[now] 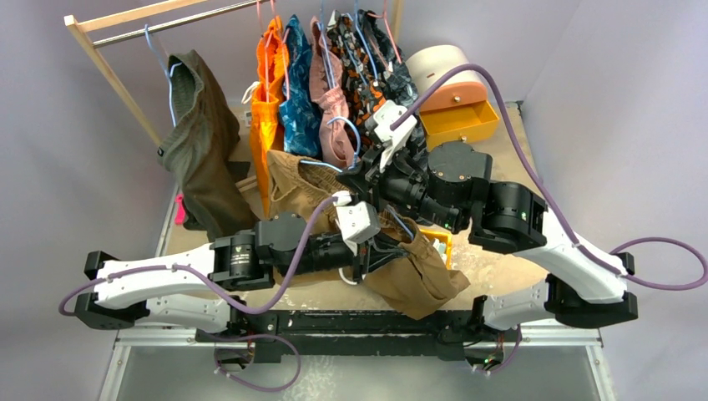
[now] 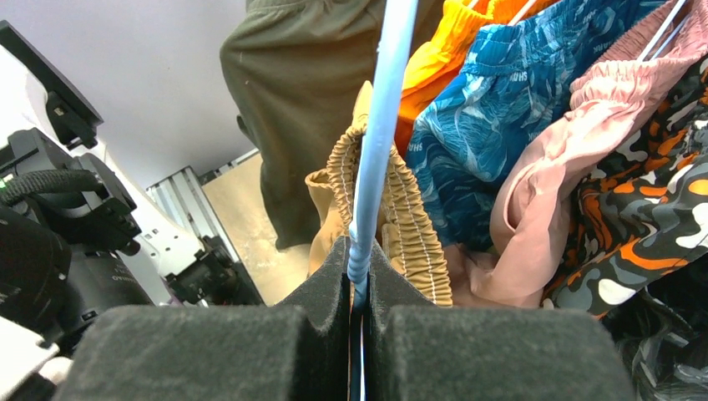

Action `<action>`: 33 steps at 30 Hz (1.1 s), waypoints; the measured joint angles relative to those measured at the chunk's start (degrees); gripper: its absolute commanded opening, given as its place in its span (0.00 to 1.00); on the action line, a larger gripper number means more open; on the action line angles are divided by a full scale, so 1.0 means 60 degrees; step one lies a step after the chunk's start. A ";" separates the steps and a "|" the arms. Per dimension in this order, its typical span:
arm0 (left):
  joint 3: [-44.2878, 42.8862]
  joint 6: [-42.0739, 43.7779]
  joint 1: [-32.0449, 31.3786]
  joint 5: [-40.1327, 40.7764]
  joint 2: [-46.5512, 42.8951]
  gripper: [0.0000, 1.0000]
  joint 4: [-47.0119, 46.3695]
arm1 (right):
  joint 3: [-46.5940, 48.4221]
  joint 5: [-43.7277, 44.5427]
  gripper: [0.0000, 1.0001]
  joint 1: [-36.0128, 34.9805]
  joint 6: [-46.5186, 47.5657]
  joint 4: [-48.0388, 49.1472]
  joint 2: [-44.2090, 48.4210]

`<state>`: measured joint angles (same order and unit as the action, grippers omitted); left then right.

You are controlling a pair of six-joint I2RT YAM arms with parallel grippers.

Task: Place the shorts on the hanger
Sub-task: Place the hanger at the clothesline.

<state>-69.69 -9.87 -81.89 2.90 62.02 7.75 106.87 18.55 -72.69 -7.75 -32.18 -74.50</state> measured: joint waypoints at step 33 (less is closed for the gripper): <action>-0.3519 -0.1045 0.0000 -0.0335 -0.2820 0.77 0.2288 | -0.0117 -0.2022 0.00 0.0000 0.0885 -0.0397 0.1636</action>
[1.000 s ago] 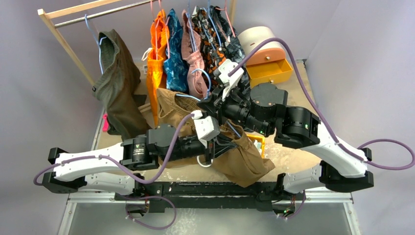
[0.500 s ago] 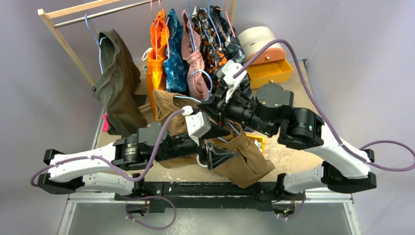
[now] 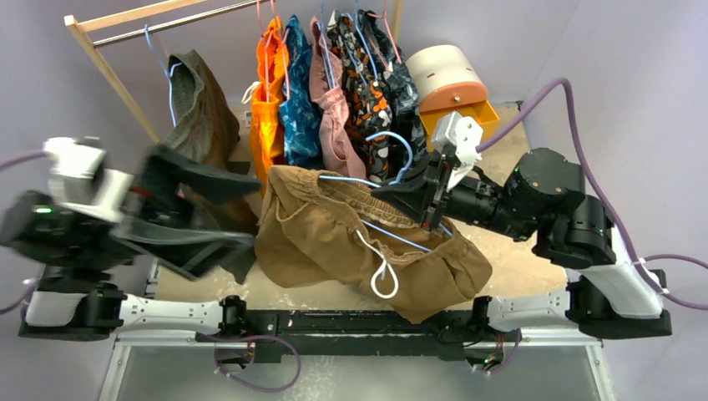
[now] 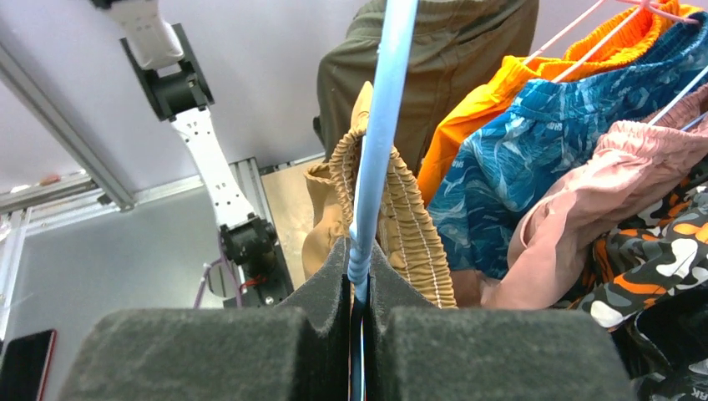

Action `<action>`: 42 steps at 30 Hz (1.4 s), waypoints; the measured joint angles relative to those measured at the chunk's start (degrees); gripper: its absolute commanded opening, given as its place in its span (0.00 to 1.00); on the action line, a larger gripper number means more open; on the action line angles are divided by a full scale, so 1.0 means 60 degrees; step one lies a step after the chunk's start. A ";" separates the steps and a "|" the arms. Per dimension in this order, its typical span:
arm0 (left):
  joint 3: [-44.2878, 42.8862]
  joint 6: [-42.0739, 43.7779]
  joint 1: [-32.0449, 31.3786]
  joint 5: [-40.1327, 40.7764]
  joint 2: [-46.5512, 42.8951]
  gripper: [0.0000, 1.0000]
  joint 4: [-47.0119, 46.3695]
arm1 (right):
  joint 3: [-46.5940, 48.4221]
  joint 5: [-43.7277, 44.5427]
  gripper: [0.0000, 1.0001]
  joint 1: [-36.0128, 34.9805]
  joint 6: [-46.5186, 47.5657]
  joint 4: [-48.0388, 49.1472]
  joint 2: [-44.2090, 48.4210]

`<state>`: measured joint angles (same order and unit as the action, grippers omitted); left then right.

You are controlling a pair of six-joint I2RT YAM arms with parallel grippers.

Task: Place the shorts on the hanger
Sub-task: Place the hanger at the clothesline.

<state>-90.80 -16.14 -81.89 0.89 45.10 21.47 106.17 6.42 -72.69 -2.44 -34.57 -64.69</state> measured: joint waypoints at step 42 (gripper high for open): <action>-0.2543 0.2674 0.0000 0.1162 0.2204 0.72 0.3912 | 0.0033 -0.2761 0.00 0.0000 0.0484 -0.0681 0.0237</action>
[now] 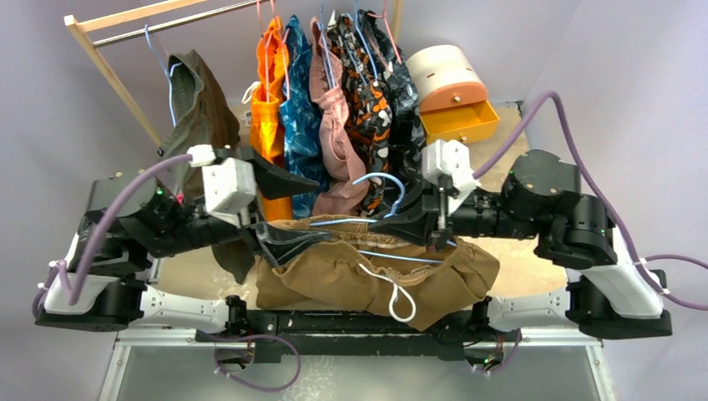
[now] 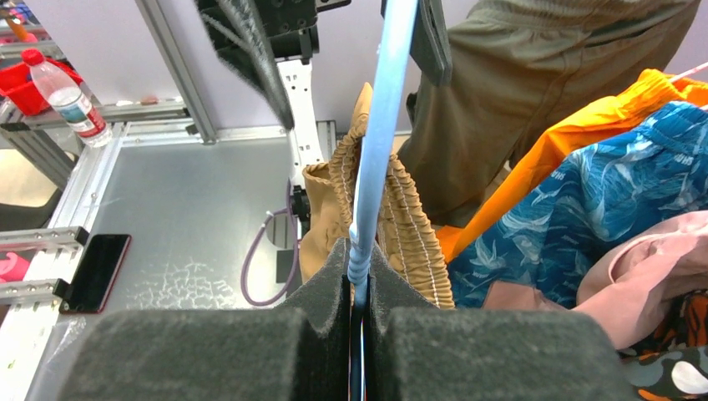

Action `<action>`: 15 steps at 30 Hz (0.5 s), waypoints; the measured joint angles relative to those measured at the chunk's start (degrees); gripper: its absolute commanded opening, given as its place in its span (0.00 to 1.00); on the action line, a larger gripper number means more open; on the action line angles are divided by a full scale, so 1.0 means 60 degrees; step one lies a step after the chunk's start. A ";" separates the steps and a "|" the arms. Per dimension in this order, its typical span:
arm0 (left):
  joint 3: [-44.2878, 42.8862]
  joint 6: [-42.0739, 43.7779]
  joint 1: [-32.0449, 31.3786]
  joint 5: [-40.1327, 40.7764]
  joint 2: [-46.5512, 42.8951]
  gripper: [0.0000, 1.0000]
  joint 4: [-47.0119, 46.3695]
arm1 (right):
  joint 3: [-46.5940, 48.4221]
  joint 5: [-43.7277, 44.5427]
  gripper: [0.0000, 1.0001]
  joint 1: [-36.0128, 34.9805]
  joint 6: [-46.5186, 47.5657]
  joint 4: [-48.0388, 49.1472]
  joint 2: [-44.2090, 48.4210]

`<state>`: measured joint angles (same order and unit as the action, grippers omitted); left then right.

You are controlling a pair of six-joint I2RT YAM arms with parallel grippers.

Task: Place the shorts on the hanger
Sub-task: Place the hanger at the clothesline.

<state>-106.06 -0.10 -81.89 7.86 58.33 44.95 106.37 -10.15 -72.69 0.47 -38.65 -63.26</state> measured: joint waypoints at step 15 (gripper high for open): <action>0.0135 0.0470 0.0000 -0.0525 0.0954 0.47 0.0674 | -0.0044 -0.0291 0.00 0.0000 -0.0004 -0.0015 -0.0259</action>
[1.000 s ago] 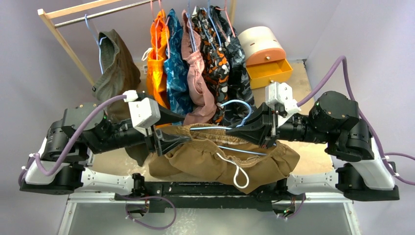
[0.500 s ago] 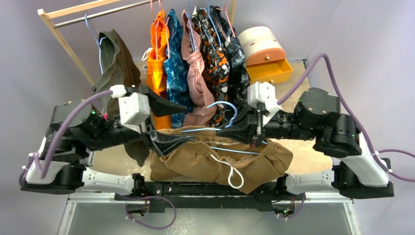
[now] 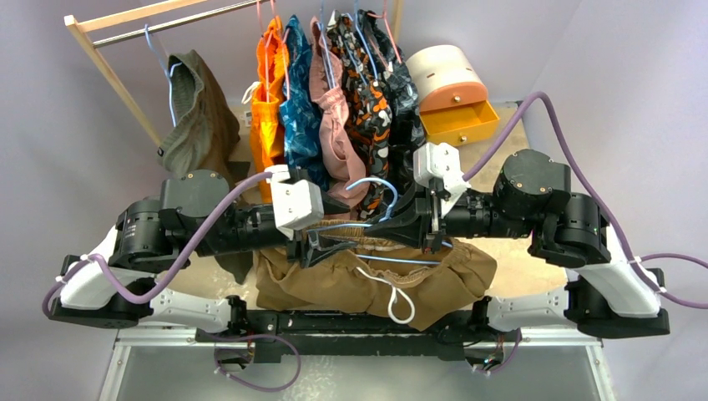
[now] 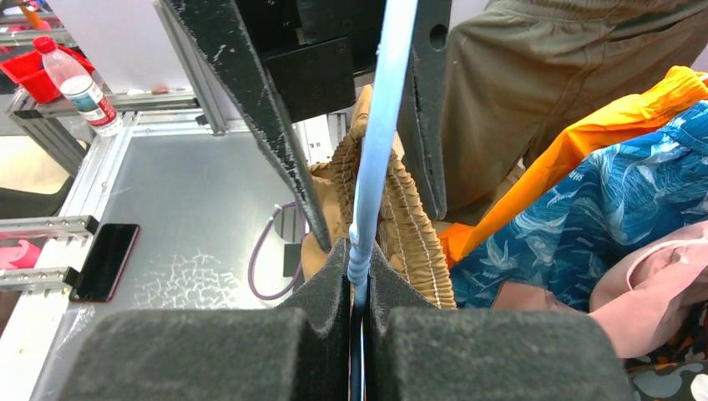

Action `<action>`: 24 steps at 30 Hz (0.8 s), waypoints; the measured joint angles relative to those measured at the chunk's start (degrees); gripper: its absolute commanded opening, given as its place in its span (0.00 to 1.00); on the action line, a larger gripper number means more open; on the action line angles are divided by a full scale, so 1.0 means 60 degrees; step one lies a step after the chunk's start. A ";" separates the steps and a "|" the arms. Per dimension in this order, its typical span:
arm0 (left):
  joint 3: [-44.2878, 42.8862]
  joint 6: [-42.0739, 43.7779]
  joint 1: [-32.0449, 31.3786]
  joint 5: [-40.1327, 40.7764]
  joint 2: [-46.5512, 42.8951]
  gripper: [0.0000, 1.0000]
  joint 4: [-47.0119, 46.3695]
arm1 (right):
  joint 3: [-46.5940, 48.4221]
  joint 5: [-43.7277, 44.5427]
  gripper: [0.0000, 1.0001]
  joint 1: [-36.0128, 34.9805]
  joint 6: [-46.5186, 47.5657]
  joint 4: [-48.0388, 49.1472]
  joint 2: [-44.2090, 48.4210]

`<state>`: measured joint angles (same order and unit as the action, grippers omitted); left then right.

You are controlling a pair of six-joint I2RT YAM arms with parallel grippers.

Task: Place the shorts on the hanger
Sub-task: Place the hanger at the clothesline.

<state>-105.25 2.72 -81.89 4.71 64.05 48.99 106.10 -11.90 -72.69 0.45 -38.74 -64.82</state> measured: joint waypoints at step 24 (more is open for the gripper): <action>0.1042 0.0270 -0.0117 0.0076 -0.0561 0.00 -0.0871 | -0.0208 -0.0200 0.18 0.0062 -0.0270 -0.0018 0.0051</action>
<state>-99.00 4.34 -82.59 5.17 60.69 43.77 104.86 -13.10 -72.31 -1.17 -38.85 -64.51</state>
